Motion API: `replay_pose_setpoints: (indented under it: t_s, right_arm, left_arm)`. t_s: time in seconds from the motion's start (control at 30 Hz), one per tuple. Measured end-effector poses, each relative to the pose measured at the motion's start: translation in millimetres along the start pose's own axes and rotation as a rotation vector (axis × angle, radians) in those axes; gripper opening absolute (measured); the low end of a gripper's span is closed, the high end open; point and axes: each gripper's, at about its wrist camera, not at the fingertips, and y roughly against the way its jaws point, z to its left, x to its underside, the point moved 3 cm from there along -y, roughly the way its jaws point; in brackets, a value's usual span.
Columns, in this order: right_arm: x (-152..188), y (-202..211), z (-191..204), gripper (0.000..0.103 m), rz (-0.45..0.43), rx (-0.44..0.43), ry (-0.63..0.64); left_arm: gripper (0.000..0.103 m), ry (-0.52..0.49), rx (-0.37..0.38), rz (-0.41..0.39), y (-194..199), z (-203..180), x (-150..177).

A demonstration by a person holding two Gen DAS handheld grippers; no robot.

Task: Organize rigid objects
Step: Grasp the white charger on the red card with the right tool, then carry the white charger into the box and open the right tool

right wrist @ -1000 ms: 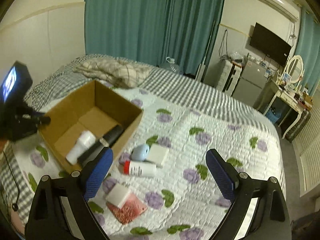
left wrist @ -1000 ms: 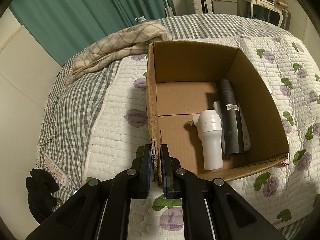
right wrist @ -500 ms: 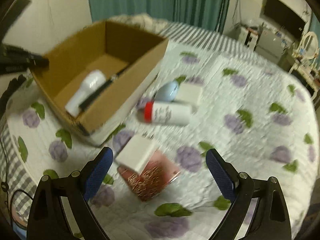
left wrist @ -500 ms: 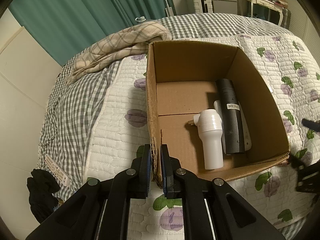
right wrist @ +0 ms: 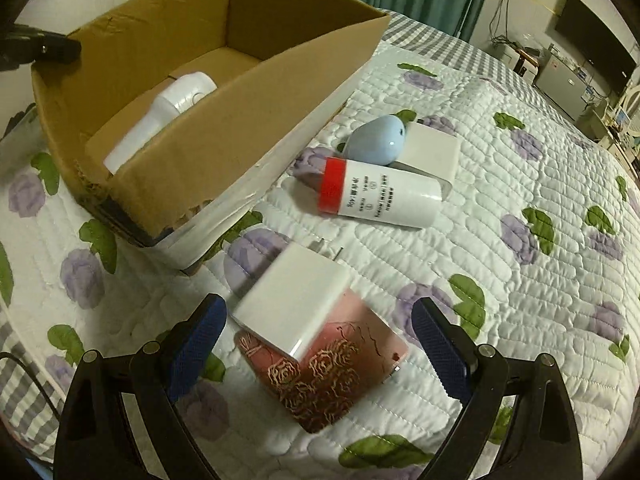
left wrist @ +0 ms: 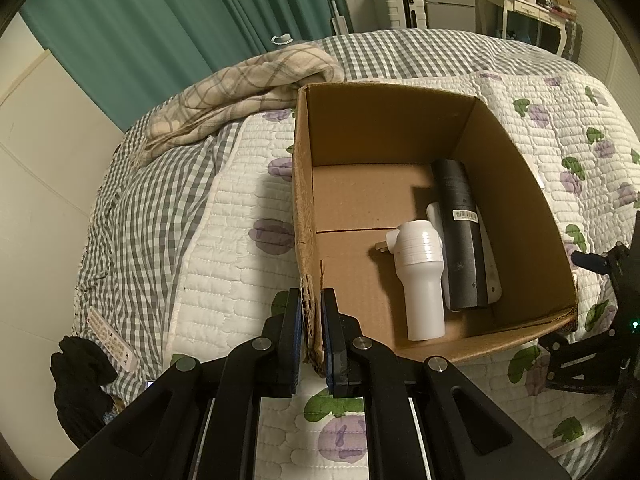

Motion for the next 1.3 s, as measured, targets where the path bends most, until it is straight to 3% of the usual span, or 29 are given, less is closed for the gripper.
replay_pose_setpoints:
  t_s: [0.27,0.33,0.37,0.97,1.3]
  right_arm:
    - [-2.7,-10.0,0.1,0.07,0.017,-0.038,-0.006]
    - [-3.2,-9.3,0.2,0.056,0.008,-0.05,-0.005]
    - [-2.7,-8.5,0.7,0.053,0.006,-0.051,-0.006]
    - [-20.2,45.0,-26.8,0.044,-0.141,-0.053,-0.089]
    - [-93.9,124.9,-31.7,0.043,-0.342,-0.027,-0.052]
  left_arm:
    - [0.008,0.0,-0.001,0.0,-0.1,-0.1,0.0]
    - [0.008,0.0,-0.001,0.0,0.0,-0.1,0.0]
    - [0.008,0.0,-0.001,0.0,0.0,-0.1,0.1]
    - [0.008,0.001,0.0,-0.001,0.0,-0.2,0.0]
    - [0.008,0.001,0.002,-0.002,-0.9,-0.9,-2.4]
